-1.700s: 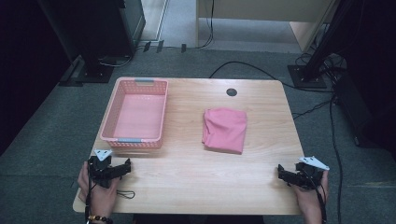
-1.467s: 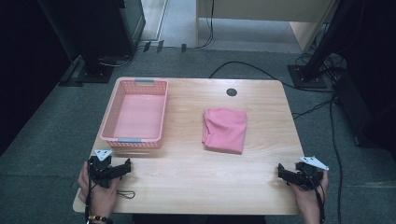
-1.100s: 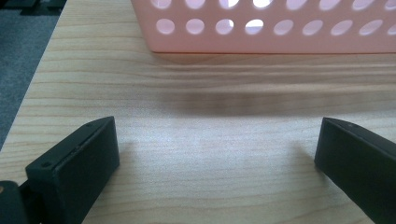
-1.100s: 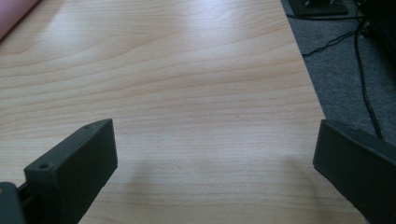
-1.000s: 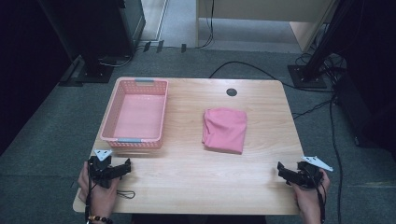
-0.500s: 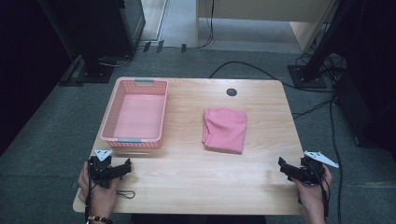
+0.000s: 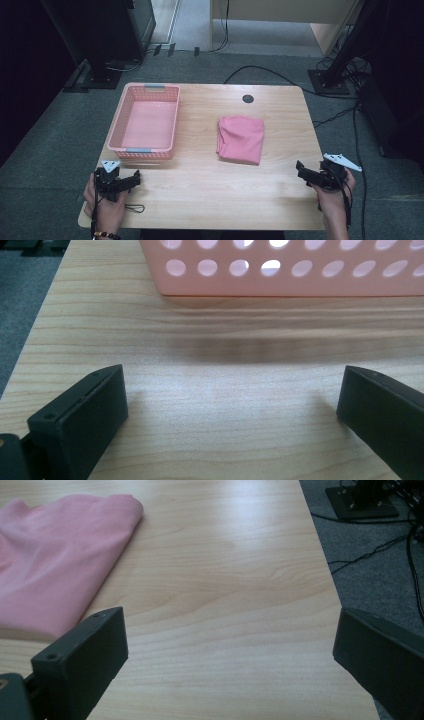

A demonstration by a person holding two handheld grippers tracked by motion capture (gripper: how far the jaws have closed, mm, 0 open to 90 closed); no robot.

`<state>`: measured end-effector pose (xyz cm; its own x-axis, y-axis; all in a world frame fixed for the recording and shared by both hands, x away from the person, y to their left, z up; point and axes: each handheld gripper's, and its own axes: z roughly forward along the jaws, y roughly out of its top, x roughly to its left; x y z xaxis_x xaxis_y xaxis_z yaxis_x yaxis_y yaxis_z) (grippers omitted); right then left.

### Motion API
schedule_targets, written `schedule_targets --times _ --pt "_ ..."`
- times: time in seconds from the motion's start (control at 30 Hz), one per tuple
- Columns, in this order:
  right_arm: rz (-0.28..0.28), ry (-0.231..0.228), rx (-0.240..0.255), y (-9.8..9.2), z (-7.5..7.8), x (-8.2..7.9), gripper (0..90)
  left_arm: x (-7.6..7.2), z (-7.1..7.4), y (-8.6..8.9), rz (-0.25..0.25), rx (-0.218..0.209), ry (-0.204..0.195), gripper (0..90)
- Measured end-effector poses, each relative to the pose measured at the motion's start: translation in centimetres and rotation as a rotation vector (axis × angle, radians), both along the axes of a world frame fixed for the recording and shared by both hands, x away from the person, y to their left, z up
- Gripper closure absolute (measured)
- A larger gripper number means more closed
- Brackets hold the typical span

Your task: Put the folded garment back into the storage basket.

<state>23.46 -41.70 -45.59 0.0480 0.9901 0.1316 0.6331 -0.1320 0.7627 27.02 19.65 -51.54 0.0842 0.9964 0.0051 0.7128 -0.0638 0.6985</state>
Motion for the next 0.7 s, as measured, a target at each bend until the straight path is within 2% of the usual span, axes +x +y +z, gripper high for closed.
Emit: schedule_targets --times 0.27,0.7 --pt "0.029 -0.020 -0.009 1.2 1.4 1.1 1.3 0.0 0.0 0.0 -0.001 0.000 0.000 0.0" --pt "0.087 -0.030 -0.009 3.7 2.3 2.9 1.3 0.0 0.0 0.0 -0.002 0.000 -0.001 0.0"
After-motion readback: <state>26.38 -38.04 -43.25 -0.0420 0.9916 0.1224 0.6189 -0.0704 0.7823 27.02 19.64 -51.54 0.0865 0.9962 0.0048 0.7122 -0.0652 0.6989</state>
